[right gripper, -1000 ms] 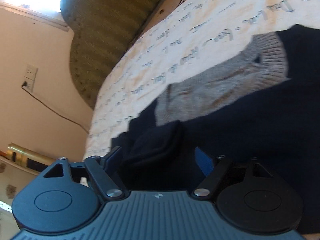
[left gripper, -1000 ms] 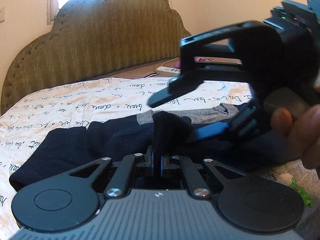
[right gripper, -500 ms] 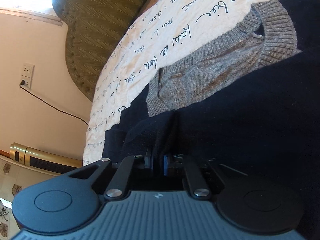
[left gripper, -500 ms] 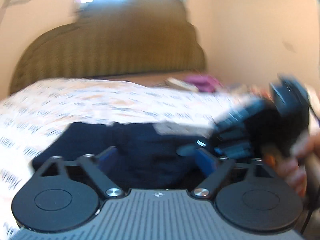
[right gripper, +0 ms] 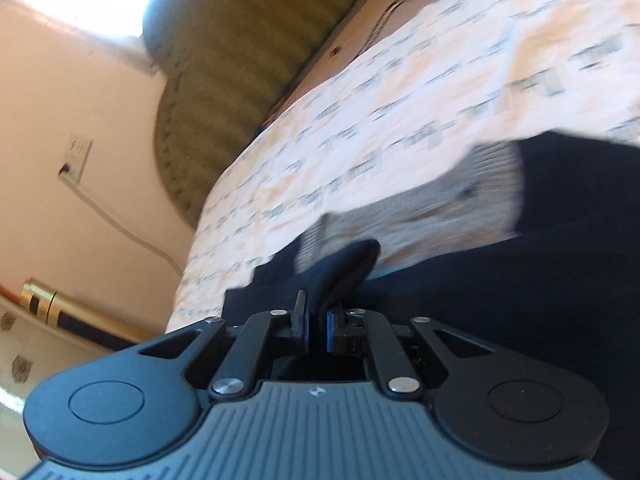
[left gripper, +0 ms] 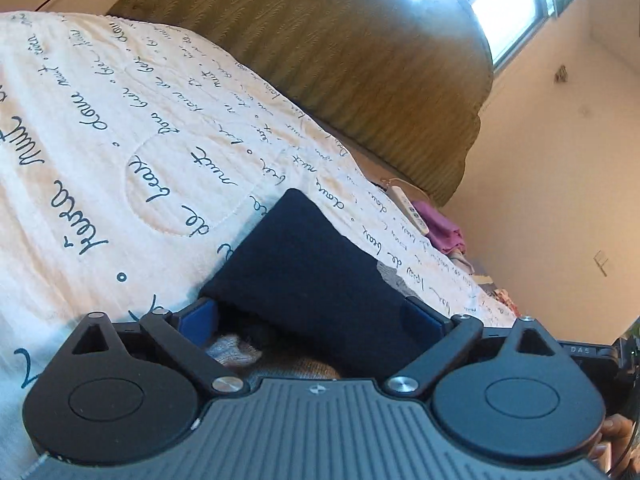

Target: Fold small clothes

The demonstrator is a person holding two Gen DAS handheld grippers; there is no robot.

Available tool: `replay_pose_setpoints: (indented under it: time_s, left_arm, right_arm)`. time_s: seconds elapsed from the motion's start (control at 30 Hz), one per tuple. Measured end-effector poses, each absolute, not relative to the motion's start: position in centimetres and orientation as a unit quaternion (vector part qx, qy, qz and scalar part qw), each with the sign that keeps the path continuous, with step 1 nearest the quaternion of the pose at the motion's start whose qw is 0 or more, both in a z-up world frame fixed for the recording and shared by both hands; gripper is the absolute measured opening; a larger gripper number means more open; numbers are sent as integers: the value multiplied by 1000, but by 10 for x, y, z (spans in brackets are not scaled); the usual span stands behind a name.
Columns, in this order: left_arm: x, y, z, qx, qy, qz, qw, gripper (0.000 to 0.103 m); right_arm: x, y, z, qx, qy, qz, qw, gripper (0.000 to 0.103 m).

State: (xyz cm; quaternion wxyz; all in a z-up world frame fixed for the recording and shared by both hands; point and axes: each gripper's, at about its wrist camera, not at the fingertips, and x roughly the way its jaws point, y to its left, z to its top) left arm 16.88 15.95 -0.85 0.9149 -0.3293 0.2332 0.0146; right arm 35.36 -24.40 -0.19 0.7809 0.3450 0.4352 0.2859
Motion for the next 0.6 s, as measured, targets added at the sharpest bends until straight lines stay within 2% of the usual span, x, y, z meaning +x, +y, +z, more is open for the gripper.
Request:
replay_pose_setpoints:
  time_s: [0.3,0.6]
  left_arm:
    - [170,153,-9,-321,229,10,919,97]
    - [169,145,-6,-303,222,2,927,97]
  right_arm:
    - [342,-286,-5,333,422,251,805,5]
    - [341,-297,-25,384,440,276,763,9]
